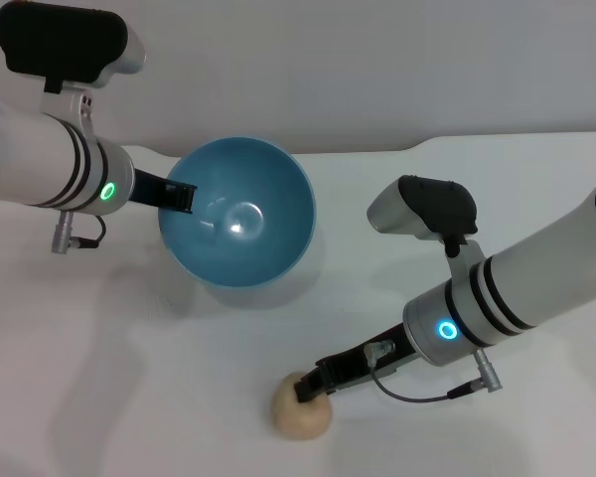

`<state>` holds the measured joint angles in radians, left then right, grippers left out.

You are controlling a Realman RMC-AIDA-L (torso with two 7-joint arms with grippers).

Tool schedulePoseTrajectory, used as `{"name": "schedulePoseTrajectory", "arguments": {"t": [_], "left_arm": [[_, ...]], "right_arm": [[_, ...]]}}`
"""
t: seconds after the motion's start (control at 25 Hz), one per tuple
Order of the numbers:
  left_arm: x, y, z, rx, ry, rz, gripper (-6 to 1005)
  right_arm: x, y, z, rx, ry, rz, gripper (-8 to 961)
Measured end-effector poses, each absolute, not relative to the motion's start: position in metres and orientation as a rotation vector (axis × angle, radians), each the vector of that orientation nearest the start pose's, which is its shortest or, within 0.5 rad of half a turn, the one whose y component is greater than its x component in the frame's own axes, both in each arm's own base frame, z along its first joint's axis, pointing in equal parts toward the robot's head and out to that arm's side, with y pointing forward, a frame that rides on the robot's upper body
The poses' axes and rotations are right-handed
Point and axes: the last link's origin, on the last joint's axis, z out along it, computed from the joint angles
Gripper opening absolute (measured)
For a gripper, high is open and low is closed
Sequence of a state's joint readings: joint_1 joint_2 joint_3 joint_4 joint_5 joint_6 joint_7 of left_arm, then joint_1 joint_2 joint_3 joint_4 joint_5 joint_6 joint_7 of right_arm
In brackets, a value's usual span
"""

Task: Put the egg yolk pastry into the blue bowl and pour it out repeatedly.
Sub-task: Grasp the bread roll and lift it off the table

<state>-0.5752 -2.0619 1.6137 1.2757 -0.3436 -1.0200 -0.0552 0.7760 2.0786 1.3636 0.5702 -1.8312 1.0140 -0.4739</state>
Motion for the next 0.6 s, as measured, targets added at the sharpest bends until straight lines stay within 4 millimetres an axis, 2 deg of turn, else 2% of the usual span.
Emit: {"name": "schedulePoseTrajectory", "arguments": {"t": [0.16,0.28,0.6], "left_arm": [[-0.183,0.402,-0.017,-2.055,-1.13,0.128,0],[-0.183,0.402,-0.017,-2.055,-1.13,0.128,0],[-0.185,0.401,-0.017,-2.056,-1.136,0.143,-1]], "right_arm": [[0.201,0.339,-0.133,-2.556,1.686,-0.128,233],[0.201,0.339,-0.133,-2.554,1.688,-0.121,141],[0.19,0.338,-0.13,-2.607,1.658,-0.094,113]]}}
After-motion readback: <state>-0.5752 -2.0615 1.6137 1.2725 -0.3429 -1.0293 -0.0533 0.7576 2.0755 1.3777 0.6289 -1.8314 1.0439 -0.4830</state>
